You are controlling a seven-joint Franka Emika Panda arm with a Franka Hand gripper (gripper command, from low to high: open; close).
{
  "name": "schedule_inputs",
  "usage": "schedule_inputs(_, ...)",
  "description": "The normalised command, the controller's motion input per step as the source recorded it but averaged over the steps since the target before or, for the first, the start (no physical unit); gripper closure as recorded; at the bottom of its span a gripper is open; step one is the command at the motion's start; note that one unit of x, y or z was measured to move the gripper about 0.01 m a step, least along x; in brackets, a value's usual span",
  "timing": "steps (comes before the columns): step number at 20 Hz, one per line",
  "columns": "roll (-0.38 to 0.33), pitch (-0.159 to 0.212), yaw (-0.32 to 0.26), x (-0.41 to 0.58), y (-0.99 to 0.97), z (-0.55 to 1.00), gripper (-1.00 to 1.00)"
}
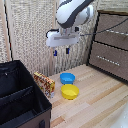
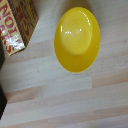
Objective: Kindly direct your grabber toward the cereal bar. Delicately grip the cereal bar using your grabber. Transport the clutched cereal bar to the rear part of the organizer. Set the cereal bar down and place it in the rear section of the organizer.
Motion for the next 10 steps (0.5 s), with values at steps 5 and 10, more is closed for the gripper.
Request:
schedule_inputs(5, -0.126, -0.004, 0.006, 0.229, 0.68, -0.25, -1.0)
schedule_inputs(10, -0.143, 0.0, 0.016, 0.253, 0.74, -0.26, -1.0)
